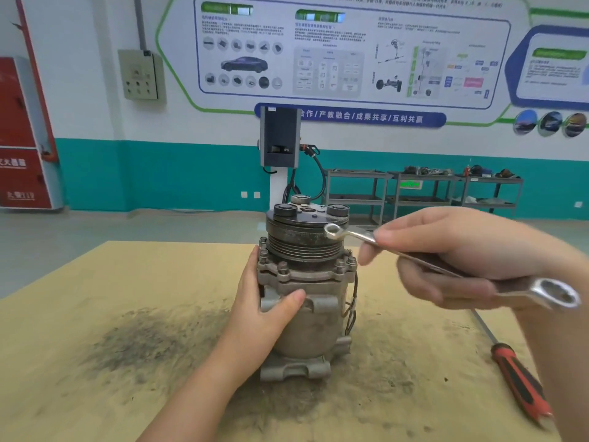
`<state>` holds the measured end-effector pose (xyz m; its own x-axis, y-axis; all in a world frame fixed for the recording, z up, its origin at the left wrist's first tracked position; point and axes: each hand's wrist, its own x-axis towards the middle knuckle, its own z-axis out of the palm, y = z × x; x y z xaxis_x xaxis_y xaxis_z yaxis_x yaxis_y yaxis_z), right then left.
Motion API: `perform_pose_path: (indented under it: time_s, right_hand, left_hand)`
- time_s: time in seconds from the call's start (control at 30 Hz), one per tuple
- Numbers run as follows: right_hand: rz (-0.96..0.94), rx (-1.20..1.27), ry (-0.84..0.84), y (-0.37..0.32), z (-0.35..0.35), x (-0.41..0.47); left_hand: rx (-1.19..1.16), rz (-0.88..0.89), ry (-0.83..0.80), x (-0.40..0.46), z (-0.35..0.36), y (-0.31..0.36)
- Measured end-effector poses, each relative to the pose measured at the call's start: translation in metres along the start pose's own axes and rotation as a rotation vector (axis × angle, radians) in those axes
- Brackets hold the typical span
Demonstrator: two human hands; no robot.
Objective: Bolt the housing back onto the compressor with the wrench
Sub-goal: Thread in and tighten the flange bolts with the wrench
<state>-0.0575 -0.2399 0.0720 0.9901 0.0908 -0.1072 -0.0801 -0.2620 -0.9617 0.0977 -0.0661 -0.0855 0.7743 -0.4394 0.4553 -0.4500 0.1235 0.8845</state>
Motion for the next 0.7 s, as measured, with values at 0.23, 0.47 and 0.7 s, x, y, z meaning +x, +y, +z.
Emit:
perform_pose_path:
  time_s: [0.23,0.47,0.7]
  right_hand:
    - [0.13,-0.12,-0.132,0.017,-0.029,0.016]
    - [0.163,0.053,-0.264,0.029,-0.053,0.026]
    - [0.209,0.465,-0.458,0.033,-0.046,0.032]
  left_hand:
    - [0.058,-0.013,0.006,-0.001,-0.003,0.001]
    - [0.076,-0.044,0.009,-0.003,0.0,0.002]
    - [0.144,-0.02,0.044,-0.004,-0.002,0.005]
